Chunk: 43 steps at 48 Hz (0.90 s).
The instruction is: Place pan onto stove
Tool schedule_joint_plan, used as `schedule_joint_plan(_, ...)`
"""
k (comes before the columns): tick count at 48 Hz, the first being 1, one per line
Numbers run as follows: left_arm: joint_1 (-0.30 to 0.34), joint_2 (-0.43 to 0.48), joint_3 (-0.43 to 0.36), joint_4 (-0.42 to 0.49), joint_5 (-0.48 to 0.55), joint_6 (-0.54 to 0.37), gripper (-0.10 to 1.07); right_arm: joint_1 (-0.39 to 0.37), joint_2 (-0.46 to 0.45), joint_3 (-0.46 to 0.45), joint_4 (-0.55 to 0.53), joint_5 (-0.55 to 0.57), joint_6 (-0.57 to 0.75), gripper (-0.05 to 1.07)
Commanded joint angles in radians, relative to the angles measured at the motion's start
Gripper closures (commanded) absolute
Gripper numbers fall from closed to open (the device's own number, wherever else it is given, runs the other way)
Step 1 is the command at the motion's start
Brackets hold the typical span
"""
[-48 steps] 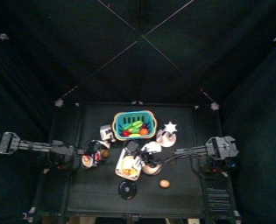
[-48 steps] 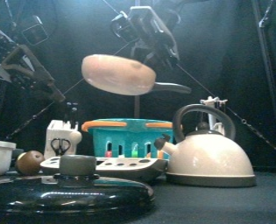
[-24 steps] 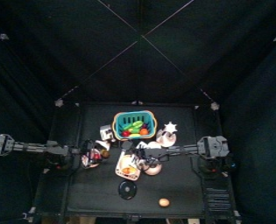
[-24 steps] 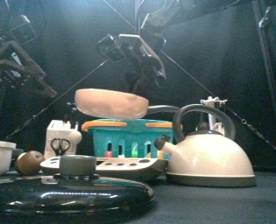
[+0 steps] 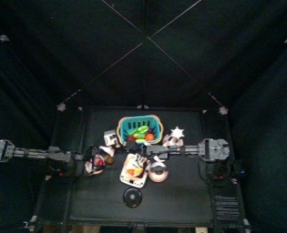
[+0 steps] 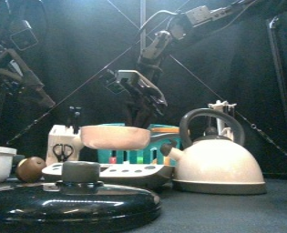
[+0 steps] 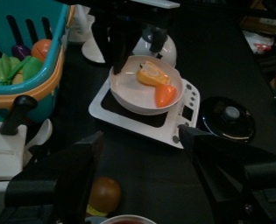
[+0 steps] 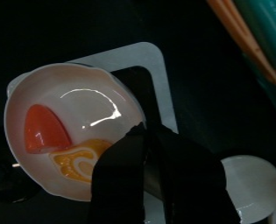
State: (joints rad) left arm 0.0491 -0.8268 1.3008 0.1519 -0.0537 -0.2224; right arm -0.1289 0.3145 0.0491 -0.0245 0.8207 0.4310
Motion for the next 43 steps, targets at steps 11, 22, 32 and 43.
schedule_joint_plan(11,0.018,0.002,-0.012,0.025,0.009,0.002,-0.03,-0.017,0.008,-0.061,0.054,0.0,-0.037,0.56)
schedule_joint_plan(22,0.015,0.0,-0.003,0.011,0.009,0.0,-0.03,-0.014,0.034,-0.08,0.066,0.011,-0.029,0.56)
schedule_joint_plan(32,0.014,0.0,-0.006,0.014,0.009,0.002,-0.03,-0.006,0.034,-0.075,0.064,0.011,-0.028,0.56)
schedule_joint_plan(43,0.018,0.0,-0.002,0.015,0.025,0.002,-0.03,-0.009,0.034,-0.086,0.069,0.015,-0.037,0.56)
